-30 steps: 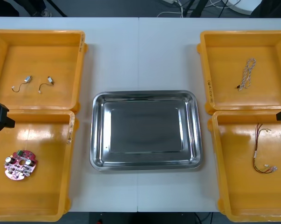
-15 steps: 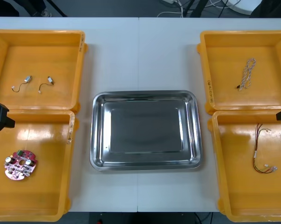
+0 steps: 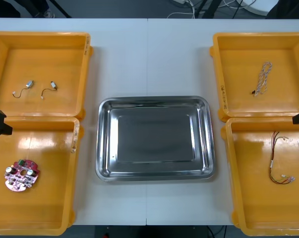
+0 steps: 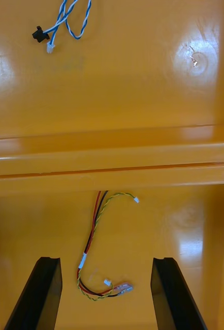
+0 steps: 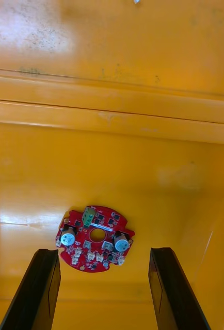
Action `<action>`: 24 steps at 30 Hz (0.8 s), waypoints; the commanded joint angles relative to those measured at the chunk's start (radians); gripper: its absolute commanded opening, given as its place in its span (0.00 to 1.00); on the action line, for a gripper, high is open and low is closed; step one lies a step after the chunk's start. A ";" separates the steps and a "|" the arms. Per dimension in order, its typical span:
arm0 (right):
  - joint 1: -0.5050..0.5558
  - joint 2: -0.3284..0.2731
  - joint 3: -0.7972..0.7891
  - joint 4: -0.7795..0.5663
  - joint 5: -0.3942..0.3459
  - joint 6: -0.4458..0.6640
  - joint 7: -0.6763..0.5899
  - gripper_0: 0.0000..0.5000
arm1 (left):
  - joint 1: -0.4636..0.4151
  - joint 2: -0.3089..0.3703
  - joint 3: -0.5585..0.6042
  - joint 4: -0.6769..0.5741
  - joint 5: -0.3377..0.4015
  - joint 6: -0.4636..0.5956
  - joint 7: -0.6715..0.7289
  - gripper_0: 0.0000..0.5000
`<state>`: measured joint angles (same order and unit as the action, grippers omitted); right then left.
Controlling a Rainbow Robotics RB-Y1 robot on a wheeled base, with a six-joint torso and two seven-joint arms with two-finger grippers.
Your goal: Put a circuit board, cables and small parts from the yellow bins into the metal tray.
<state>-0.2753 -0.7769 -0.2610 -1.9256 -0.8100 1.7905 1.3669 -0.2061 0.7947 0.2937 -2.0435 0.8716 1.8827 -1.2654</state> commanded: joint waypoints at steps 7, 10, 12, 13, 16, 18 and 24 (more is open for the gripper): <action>0.034 0.044 -0.018 -0.049 0.026 -0.011 -0.066 1.00 | -0.018 0.064 0.035 -0.012 0.012 -0.008 -0.184 1.00; 0.054 0.054 -0.018 -0.055 0.040 -0.022 -0.074 1.00 | -0.003 0.070 0.033 -0.003 0.012 -0.027 -0.229 1.00; 0.071 0.064 -0.018 -0.055 0.045 -0.039 -0.078 1.00 | 0.007 0.070 0.033 0.013 0.017 -0.045 -0.267 1.00; 0.082 0.070 -0.018 -0.055 0.049 -0.048 -0.080 1.00 | 0.008 0.070 0.033 0.026 0.020 -0.054 -0.290 1.00; 0.107 0.085 -0.018 -0.056 0.055 -0.066 -0.088 1.00 | 0.010 0.070 0.033 0.062 0.029 -0.065 -0.345 1.00; 0.120 0.094 -0.018 -0.056 0.054 -0.079 -0.092 1.00 | 0.013 0.070 0.033 0.082 0.033 -0.073 -0.379 1.00; 0.169 0.119 -0.018 -0.081 0.061 -0.108 -0.106 1.00 | 0.056 0.078 0.027 0.086 0.040 -0.129 -0.450 1.00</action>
<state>-0.1444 -0.6767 -0.2611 -1.9581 -0.7593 1.7028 1.3093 -0.1879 0.8136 0.2965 -1.9496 0.8986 1.7869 -1.6120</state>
